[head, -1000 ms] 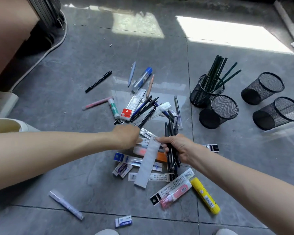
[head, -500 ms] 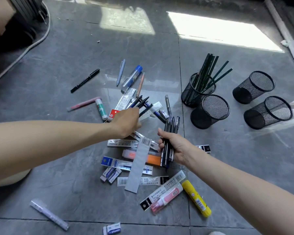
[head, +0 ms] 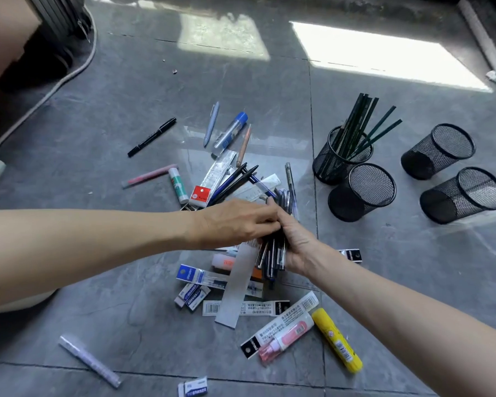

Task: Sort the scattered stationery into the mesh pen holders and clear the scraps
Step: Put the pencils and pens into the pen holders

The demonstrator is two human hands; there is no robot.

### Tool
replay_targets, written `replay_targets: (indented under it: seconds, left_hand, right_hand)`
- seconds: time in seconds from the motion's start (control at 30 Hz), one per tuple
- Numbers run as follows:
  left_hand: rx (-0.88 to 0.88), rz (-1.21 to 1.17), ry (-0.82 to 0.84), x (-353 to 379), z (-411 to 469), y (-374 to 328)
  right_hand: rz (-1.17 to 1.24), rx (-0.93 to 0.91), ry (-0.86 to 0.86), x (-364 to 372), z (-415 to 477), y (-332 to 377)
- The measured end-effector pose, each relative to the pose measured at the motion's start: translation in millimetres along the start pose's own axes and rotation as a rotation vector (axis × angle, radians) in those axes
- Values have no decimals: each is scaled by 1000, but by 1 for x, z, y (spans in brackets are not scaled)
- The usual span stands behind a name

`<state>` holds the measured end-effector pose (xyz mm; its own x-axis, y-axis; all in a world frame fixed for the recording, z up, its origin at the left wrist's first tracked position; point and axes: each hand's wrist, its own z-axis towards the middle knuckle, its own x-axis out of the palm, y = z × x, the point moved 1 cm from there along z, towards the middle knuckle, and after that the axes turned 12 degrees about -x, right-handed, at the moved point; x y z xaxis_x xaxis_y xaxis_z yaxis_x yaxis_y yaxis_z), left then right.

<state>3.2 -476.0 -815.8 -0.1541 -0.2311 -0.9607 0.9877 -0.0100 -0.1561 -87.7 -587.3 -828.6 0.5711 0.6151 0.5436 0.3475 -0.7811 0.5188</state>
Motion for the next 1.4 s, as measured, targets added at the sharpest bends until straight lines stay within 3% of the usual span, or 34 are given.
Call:
replay_targets:
  seconds: [0.07, 0.13, 0.2, 0.33, 0.43, 0.6, 0.77, 1.0, 1.3, 1.4]
  left_hand:
    - [104, 1, -29, 2, -3, 3]
    - [22, 54, -35, 7, -6, 15]
    - [-248, 108, -21, 11, -5, 30]
    - [-1024, 65, 181, 16, 4, 57]
    - [-1363, -139, 318, 24, 9, 73]
    - [-1304, -113, 457, 22, 17, 79]
    - [-1314, -224, 367, 10, 16, 67]
    - [-1092, -785, 351, -7, 28, -3]
    - [-1004, -764, 419, 1, 43, -34]
    - [-1003, -819, 353, 1, 47, -28]
  right_hand:
    - [-33, -10, -30, -4, 0, 5]
    - [-150, -16, -72, -9, 2, 10]
    - [-226, -5, -100, -17, 4, 12]
    - [-234, 3, -151, -29, 4, 10]
    - [-200, 5, -170, -34, 3, 9]
    - [-178, -16, -207, -36, 3, 13]
    - [-124, -62, -212, -29, 0, 18]
    - [-111, -136, -191, -15, -2, 19]
    - [-139, -92, -208, -13, -9, 22]
    - [-191, -128, -253, -21, -6, 25]
